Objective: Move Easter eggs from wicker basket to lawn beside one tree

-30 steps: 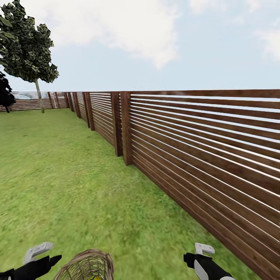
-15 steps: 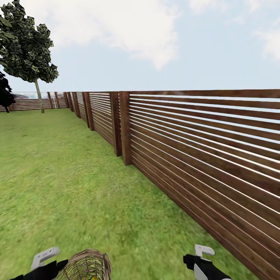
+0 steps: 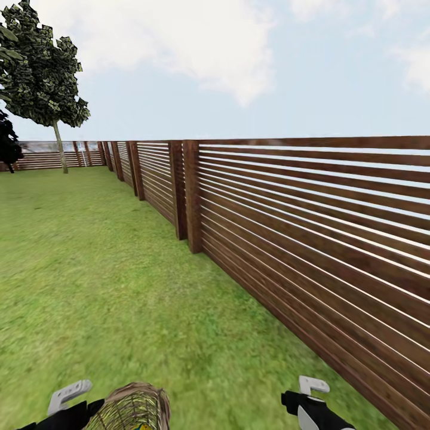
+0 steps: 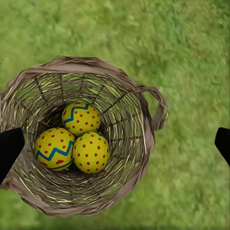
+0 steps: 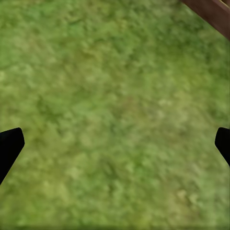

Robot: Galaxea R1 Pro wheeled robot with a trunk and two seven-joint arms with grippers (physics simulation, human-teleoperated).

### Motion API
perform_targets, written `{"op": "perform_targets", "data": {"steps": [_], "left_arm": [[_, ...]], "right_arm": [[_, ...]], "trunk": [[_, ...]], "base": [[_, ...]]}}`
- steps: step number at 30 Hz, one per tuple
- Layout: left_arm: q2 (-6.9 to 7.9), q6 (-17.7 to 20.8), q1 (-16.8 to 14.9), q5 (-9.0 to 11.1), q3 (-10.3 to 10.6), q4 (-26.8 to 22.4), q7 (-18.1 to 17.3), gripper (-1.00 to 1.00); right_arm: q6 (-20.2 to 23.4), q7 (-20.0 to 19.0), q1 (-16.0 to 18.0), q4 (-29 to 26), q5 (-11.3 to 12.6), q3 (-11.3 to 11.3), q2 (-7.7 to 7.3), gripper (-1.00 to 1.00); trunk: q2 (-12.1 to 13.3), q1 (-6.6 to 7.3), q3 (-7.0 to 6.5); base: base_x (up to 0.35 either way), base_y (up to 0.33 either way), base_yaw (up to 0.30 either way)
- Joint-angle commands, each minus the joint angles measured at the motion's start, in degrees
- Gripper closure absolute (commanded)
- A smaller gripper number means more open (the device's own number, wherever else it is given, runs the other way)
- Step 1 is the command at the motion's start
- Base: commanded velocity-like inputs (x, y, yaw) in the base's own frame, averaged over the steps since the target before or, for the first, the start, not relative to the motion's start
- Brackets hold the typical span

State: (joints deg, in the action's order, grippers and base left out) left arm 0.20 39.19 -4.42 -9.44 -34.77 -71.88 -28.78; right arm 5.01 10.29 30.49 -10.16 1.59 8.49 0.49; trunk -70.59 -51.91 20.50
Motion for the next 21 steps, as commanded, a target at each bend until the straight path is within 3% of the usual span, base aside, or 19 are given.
{"op": "perform_targets", "data": {"steps": [1,11,21], "left_arm": [[-0.02,0.1,-0.1,-0.6,-0.1,0.0,-0.2,-1.00],[-0.05,-1.9,-0.9,-0.5,-0.1,1.7,4.3,-1.00],[-0.02,-2.3,-3.5,-0.4,-0.1,6.1,4.8,-1.00]], "right_arm": [[0.3,0.2,0.0,-0.1,0.2,0.1,0.03,-1.00],[0.2,0.2,0.0,0.0,0.2,0.1,0.03,-1.00],[0.2,0.1,0.0,0.0,0.2,0.1,0.00,-1.00]], "trunk": [[-0.5,-0.23,0.25],[-4.5,-2.42,2.05],[-8.5,-4.62,3.84]], "base": [[0.000,0.000,0.000],[0.000,0.000,0.000],[0.000,0.000,0.000]]}}
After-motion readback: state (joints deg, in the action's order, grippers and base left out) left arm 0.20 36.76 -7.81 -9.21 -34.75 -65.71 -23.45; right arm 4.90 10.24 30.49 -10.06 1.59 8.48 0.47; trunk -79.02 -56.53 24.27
